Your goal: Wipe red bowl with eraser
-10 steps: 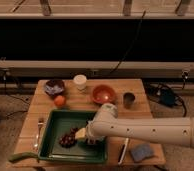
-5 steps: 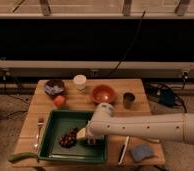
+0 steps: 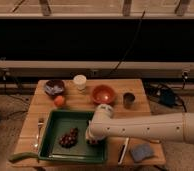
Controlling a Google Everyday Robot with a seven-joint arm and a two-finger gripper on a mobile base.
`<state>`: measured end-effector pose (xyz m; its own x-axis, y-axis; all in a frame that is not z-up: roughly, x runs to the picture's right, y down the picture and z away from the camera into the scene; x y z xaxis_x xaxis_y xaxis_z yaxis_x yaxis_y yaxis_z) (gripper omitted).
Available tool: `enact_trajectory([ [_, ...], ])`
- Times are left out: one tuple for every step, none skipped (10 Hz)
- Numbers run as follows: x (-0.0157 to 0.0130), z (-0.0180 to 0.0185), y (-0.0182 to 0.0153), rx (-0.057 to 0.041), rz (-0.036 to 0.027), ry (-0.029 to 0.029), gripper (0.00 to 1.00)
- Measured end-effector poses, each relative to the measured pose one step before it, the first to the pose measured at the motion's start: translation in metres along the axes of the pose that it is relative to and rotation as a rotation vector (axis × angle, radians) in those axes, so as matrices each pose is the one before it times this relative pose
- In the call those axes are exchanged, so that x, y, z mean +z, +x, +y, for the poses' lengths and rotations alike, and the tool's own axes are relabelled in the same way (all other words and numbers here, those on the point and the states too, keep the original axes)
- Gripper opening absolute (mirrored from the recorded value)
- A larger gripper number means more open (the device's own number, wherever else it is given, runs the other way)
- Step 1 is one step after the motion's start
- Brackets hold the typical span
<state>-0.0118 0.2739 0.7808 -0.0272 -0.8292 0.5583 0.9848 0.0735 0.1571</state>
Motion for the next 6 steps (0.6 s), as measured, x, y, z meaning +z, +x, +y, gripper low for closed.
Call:
enact_trajectory([
  [-0.00264,0.00032,-0.00046,0.00431,0.00155,0.00294,0.16],
  [-0.00579,-0.00128,-0.00046,0.00525,0.00570,0.01039,0.04],
  [-0.00406,-0.00102,-0.00042,0.00228,0.00328,0.00928,0.01],
  [-0.00827,-0.00238,0.00113,0.00012,0.00998,0.01498,0.00],
  [-0.00733,-0.00272,0.00027,0.00040,0.00778,0.01698,0.00],
  [-0.01022,-0.00380,0.00176,0.00041,0.01193,0.02110,0.00],
])
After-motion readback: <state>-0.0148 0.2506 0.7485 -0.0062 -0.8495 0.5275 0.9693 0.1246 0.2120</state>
